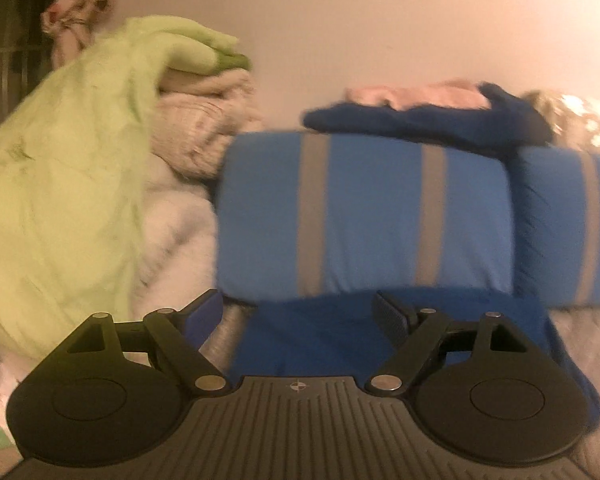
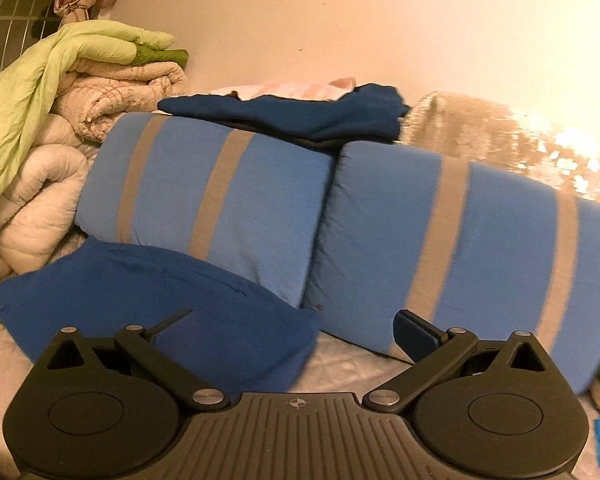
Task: Fold large clothes
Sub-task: 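Open both tools and release the folded jacket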
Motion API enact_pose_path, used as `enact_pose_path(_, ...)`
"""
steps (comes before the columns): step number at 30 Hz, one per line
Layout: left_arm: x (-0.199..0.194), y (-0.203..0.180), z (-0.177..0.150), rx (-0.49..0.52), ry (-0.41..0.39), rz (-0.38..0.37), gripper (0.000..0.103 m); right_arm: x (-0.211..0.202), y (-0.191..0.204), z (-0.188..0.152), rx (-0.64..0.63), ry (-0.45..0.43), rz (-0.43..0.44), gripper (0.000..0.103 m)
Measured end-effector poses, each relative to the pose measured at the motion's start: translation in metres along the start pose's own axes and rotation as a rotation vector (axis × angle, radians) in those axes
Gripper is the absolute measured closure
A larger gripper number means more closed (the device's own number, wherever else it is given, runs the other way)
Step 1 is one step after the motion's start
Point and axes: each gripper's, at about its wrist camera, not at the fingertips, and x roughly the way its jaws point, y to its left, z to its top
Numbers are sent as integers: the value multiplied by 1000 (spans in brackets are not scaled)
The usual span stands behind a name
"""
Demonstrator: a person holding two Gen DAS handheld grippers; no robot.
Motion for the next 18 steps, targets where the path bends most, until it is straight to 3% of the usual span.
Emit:
enact_pose_path(6,10,-12,-47,34,86,-164,21,-44,-39,-24,-1,51,-31,0)
enact_pose_path(10,19,-11,-78,-11,154,-232,21,-67,-65,-49,27,79,-67,0)
enact_pose_path(18,23,-22,-115,-18,211,-254,21,-97,-118,-97,127,148,-115,0)
